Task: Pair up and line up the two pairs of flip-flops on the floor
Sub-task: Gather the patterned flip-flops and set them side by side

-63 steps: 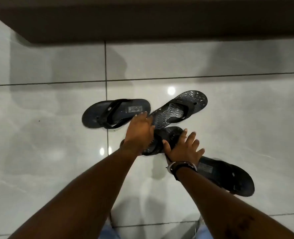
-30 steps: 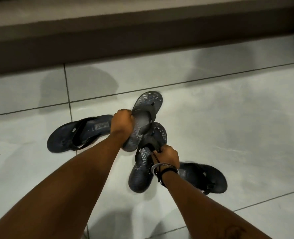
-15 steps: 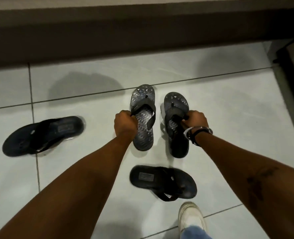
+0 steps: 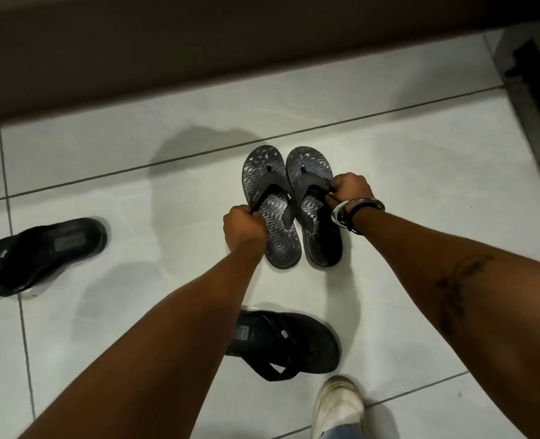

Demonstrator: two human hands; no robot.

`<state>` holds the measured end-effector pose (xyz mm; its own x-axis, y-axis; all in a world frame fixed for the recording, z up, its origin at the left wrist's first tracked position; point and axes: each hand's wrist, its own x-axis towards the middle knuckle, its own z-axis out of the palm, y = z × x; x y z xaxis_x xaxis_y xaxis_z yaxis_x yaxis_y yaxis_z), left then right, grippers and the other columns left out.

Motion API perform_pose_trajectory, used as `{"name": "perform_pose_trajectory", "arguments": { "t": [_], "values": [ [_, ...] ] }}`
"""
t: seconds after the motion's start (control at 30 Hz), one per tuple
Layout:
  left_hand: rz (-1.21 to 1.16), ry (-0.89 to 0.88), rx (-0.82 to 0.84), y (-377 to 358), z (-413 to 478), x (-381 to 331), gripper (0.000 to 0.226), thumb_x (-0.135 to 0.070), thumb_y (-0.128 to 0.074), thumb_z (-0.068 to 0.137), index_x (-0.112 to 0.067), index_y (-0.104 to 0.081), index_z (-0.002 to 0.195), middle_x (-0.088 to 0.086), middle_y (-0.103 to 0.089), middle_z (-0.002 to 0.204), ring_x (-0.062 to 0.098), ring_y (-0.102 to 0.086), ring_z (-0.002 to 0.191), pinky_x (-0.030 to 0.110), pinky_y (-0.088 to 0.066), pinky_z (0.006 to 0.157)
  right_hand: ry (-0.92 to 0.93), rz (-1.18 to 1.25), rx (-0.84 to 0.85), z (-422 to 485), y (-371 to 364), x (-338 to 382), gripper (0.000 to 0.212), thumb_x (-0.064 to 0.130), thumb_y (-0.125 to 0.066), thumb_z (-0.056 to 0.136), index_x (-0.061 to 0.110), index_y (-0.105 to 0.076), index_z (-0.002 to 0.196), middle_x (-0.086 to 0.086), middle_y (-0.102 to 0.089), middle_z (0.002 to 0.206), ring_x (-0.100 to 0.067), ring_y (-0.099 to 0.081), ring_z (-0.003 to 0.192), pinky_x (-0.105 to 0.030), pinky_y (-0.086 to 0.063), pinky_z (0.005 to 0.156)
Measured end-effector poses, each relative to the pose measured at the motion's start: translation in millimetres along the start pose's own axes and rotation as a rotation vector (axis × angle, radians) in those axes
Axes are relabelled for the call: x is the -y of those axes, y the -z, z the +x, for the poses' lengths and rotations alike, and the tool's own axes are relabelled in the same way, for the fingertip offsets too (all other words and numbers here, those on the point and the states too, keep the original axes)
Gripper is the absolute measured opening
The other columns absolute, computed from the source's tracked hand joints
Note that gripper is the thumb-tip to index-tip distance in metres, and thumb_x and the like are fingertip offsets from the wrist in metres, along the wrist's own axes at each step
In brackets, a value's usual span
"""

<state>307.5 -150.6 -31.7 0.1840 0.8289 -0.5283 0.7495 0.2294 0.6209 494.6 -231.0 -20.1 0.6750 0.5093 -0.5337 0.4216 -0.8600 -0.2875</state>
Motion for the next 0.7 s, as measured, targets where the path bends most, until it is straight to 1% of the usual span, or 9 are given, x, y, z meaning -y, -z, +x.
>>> {"name": "perform_pose_trajectory", "arguments": {
  "t": [0.1,0.23,0.33,0.4,0.47,0.5,0.57,0.63,0.7],
  "values": [
    [0.007,0.013,-0.016,-4,-2,1,0.016,-0.005,-0.054,0.084,0.001,-0.068,0.079,0.025,-0.069,0.084,0.043,-0.065,0.081,0.031,-0.042,0.064,0.010,0.016,-0.014,1,-2,-2,0.021,0.025,-0.068,0.085,0.003,-0.070,0.085,-0.027,-0.068,0.094,-0.041,-0.065,0.088,-0.026,-0.035,0.067],
    [0.033,-0.007,-0.017,-3,-1,6,0.016,-0.004,-0.052,0.082,0.000,-0.066,0.076,0.025,-0.069,0.082,0.042,-0.064,0.078,0.029,-0.040,0.062,0.021,0.038,-0.050,-1,-5,0,0.015,0.017,-0.065,0.083,0.002,-0.070,0.084,-0.028,-0.068,0.093,-0.041,-0.064,0.087,-0.026,-0.036,0.067],
    [0.031,-0.011,-0.008,-1,-1,12,0.019,-0.006,-0.053,0.083,0.001,-0.070,0.084,0.023,-0.071,0.086,0.041,-0.066,0.080,0.032,-0.048,0.066,0.017,0.047,-0.058,-4,-8,0,0.014,0.013,-0.063,0.084,0.001,-0.069,0.088,-0.027,-0.068,0.096,-0.041,-0.064,0.089,-0.027,-0.038,0.068],
    [0.020,-0.026,0.009,2,-3,15,0.020,-0.010,-0.055,0.085,0.001,-0.071,0.088,0.022,-0.072,0.087,0.040,-0.067,0.082,0.035,-0.052,0.070,0.013,0.039,-0.090,-10,-11,1,0.019,0.014,-0.063,0.085,0.002,-0.068,0.098,-0.026,-0.066,0.105,-0.042,-0.063,0.095,-0.031,-0.044,0.073],
    [0.013,-0.055,0.025,9,-6,20,0.025,-0.021,-0.059,0.089,0.001,-0.070,0.088,0.020,-0.073,0.085,0.039,-0.068,0.082,0.032,-0.049,0.066,0.002,-0.039,-0.153,-27,-17,2,0.030,0.021,-0.060,0.087,0.002,-0.063,0.111,-0.025,-0.057,0.118,-0.043,-0.060,0.103,-0.039,-0.049,0.081],
    [0.019,-0.070,0.020,15,-8,25,0.032,-0.029,-0.060,0.091,0.002,-0.069,0.090,0.019,-0.073,0.086,0.038,-0.068,0.083,0.031,-0.046,0.066,-0.003,-0.095,-0.196,-41,-22,2,0.034,0.024,-0.059,0.088,0.002,-0.060,0.112,-0.024,-0.053,0.120,-0.044,-0.057,0.104,-0.044,-0.050,0.082],
    [0.060,-0.076,0.005,33,-11,37,0.039,-0.037,-0.058,0.094,0.000,-0.069,0.098,0.017,-0.074,0.094,0.035,-0.068,0.089,0.032,-0.048,0.071,0.015,-0.159,-0.265,-72,-36,5,0.036,0.027,-0.057,0.087,0.001,-0.058,0.110,-0.025,-0.051,0.117,-0.045,-0.054,0.103,-0.048,-0.049,0.079],
    [0.156,-0.132,-0.003,63,-16,56,0.037,-0.039,-0.056,0.095,-0.005,-0.070,0.098,0.013,-0.074,0.096,0.032,-0.068,0.092,0.032,-0.049,0.073,0.052,-0.195,-0.252,-108,-57,13,0.040,0.029,-0.057,0.085,0.000,-0.058,0.113,-0.026,-0.052,0.117,-0.044,-0.053,0.103,-0.048,-0.047,0.077],
    [0.315,-0.261,0.028,94,-23,82,0.033,-0.039,-0.056,0.095,-0.011,-0.070,0.105,0.008,-0.073,0.104,0.028,-0.068,0.096,0.033,-0.050,0.076,0.023,-0.201,-0.166,-141,-79,23,0.044,0.035,-0.058,0.085,0.003,-0.059,0.113,-0.024,-0.051,0.122,-0.043,-0.053,0.106,-0.047,-0.048,0.077]
  ]
}}
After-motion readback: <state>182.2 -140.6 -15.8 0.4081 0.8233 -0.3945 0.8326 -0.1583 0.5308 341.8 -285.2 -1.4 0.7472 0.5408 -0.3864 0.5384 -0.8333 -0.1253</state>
